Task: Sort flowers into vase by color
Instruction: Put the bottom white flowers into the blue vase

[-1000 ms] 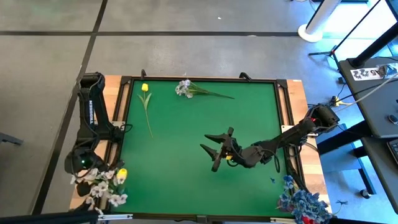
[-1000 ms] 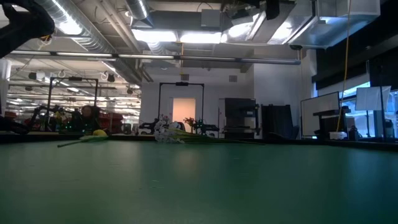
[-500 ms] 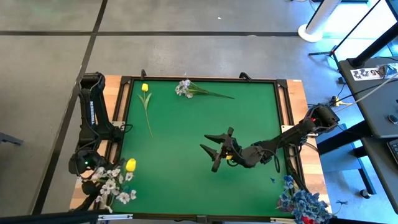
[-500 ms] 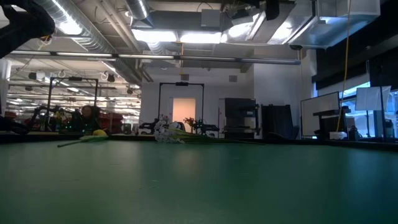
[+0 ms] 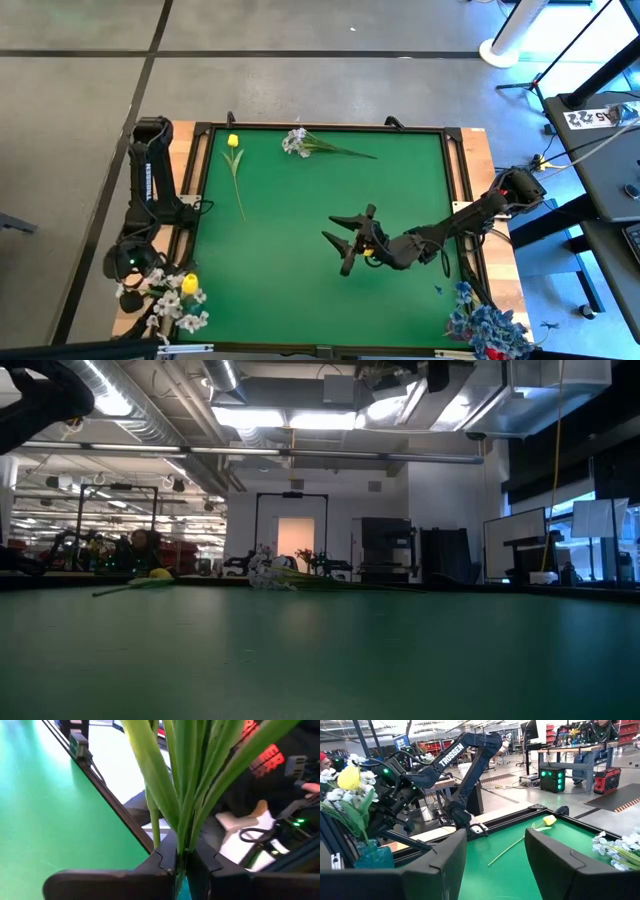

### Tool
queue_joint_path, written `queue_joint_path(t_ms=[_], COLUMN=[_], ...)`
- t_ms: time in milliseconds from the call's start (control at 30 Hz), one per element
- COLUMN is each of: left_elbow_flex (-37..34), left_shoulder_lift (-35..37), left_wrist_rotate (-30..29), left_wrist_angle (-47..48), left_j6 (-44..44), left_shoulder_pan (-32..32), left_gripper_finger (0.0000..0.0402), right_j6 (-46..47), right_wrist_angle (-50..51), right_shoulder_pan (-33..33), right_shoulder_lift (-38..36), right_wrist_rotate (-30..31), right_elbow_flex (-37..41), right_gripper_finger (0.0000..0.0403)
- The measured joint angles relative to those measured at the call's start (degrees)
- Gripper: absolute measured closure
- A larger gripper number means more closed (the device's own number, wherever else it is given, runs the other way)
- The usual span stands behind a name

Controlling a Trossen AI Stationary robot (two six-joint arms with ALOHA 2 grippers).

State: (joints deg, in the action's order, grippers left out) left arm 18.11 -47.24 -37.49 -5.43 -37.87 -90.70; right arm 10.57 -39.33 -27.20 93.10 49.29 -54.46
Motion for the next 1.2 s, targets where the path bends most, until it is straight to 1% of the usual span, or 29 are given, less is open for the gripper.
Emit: queue_joint_path(t_ms=[133, 300, 433, 533, 667, 833, 967, 1033, 1133, 1200], left_elbow_flex=[0.0, 0.0, 0.0, 0.0, 0.0, 0.0, 0.0, 0.0, 0.0, 0.0], left_shoulder_lift=[0.0, 0.2, 0.3, 0.3, 0.3, 0.3, 1.1, 1.9, 3.5, 3.7], left_wrist_rotate=[-1.0, -1.1, 1.7, 2.8, 4.8, 7.1, 10.0, 10.9, 12.0, 11.7], left_wrist_angle=[-0.8, -2.1, -2.0, -1.5, -1.5, -3.1, -3.5, -3.1, -3.0, -2.9], left_j6=[-1.0, -1.3, -4.6, -9.2, -14.3, -17.8, -25.0, -27.3, -27.5, -26.6], left_shoulder_pan=[-0.8, -0.8, -0.9, -0.8, -0.8, -0.8, -0.8, -0.8, -0.8, -0.9], left_gripper_finger=[0.0371, 0.0335, 0.031, 0.03, 0.0298, 0.0297, 0.0297, 0.0297, 0.0297, 0.0297], right_j6=[0.1, 0.2, 0.1, 0.1, 0.1, 0.1, -0.5, -1.2, -2.0, -2.1], right_wrist_angle=[-0.5, -2.0, -2.7, -2.7, -2.7, -3.2, -3.4, -3.5, -3.8, -3.9], right_shoulder_pan=[0.8, 1.5, 1.5, 1.5, 1.8, 2.2, 2.2, 2.2, 2.2, 2.2], right_shoulder_lift=[0.0, 0.0, 0.0, 0.0, 0.0, 0.0, 0.0, 0.0, 0.0, 0.0], right_wrist_rotate=[0.0, -0.8, -0.9, -0.9, -0.9, -0.9, -0.9, -0.9, -0.9, -0.9], right_elbow_flex=[0.0, 0.0, 0.0, 0.0, 0.0, 0.0, 0.0, 0.0, 0.0, 0.0], right_gripper_finger=[0.0203, 0.0203, 0.0203, 0.0203, 0.0203, 0.0203, 0.0203, 0.0203, 0.0203, 0.0203])
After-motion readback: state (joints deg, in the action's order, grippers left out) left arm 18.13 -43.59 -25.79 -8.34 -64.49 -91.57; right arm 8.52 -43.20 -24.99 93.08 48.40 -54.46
